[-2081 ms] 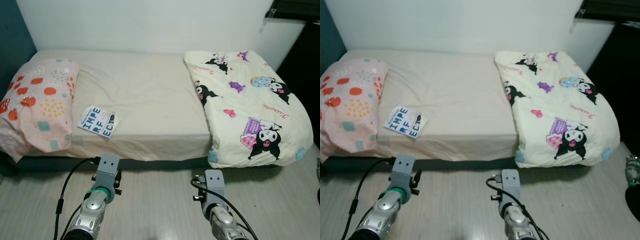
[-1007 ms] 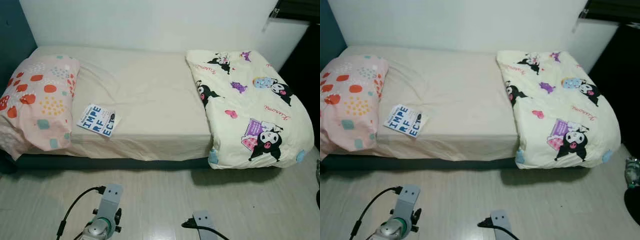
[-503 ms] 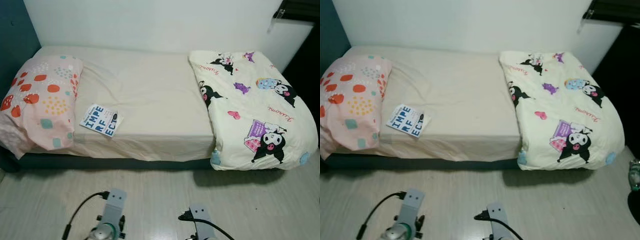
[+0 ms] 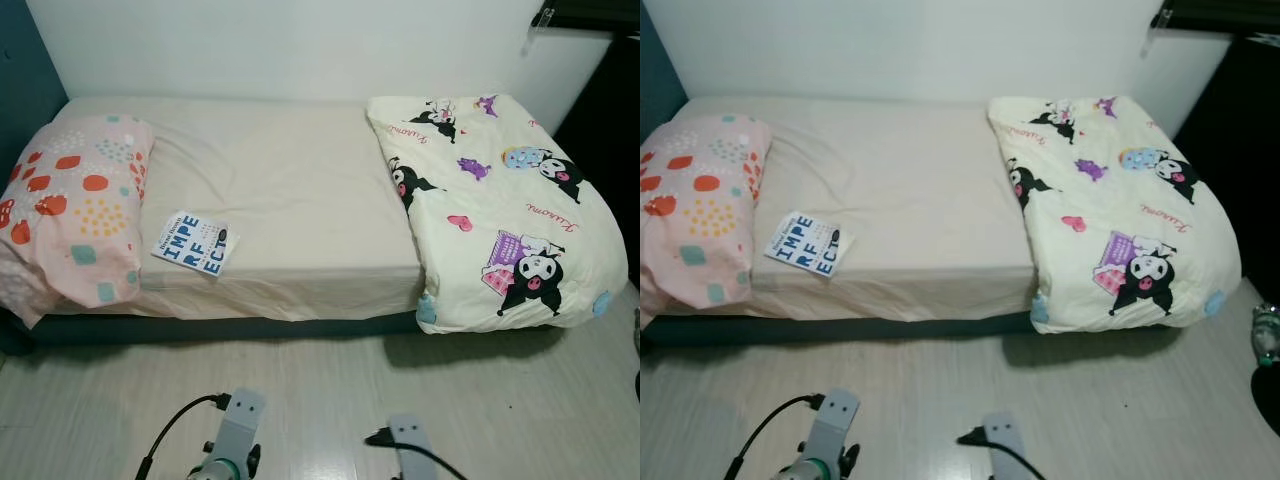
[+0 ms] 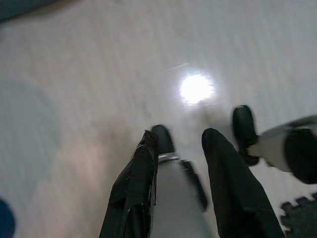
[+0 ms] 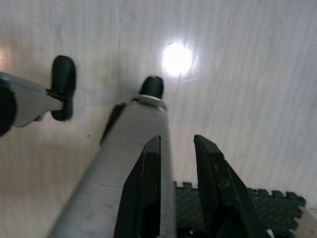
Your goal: Clean up the room
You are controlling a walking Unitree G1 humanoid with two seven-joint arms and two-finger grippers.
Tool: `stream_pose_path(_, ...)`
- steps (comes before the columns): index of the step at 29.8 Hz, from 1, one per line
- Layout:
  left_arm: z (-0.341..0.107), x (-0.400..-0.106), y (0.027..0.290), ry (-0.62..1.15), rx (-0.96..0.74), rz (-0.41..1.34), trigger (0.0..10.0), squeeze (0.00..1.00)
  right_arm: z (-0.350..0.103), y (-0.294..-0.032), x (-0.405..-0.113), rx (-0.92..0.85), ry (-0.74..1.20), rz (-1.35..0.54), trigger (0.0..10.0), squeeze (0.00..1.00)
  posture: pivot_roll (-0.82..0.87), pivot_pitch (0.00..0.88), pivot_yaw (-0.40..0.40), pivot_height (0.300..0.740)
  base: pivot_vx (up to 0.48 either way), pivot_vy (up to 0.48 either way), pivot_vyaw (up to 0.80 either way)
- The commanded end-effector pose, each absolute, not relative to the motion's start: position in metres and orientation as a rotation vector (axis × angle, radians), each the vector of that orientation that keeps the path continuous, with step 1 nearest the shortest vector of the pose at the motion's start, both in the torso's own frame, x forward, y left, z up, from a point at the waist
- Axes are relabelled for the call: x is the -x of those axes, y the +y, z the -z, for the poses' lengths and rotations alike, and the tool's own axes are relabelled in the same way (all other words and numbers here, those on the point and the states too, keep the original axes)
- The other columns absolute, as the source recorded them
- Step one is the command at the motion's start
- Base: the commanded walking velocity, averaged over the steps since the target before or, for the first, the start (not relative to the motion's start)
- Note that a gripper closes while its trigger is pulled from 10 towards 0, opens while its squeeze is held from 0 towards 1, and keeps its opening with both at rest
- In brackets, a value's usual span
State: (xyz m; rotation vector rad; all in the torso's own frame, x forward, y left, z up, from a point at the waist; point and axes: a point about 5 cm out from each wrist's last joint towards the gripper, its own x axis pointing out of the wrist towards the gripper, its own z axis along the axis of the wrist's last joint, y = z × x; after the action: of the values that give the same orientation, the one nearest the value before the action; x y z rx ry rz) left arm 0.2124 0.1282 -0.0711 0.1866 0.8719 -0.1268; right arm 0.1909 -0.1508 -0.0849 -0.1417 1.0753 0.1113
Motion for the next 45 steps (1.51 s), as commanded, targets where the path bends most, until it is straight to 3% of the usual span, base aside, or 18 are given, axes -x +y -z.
stream_pose_path(1, 0.075, -0.205, 0.131, 0.897, -0.179, 0.104, 10.0, 0.0, 0.085, -0.155, -0.19, 0.154, 1.083, -0.095, 10.0, 0.0, 0.03, 0.031, 0.041, 0.74, 0.0, 0.0, 0.0)
stream_pose_path(9, 0.075, -0.205, 0.124, 0.891, -0.202, 0.174, 10.0, 0.0, 0.088, -0.156, -0.185, 0.137, 1.092, -0.07, 10.0, 0.0, 0.02, 0.022, 0.069, 0.74, 0.0, 0.0, 0.0)
stream_pose_path(26, 0.07, -0.216, 0.151, 0.911, -0.251, 0.1, 10.0, 0.0, 0.08, -0.143, -0.201, 0.074, 1.056, -0.059, 10.0, 0.0, 0.06, 0.0, 0.082, 0.74, 0.0, 0.0, 0.0)
stream_pose_path(30, 0.064, -0.224, 0.153, 0.839, -0.226, 0.068, 10.0, 0.0, 0.079, -0.142, -0.203, 0.072, 1.054, -0.07, 10.0, 0.0, 0.06, 0.0, 0.087, 0.74, 0.0, 0.0, 0.0)
stream_pose_path(45, 0.063, -0.226, 0.151, 0.859, -0.181, 0.098, 10.0, 0.0, 0.08, -0.138, -0.202, 0.083, 1.076, -0.067, 10.0, 0.0, 0.07, 0.008, 0.11, 0.74, 0.0, 0.0, 0.0)
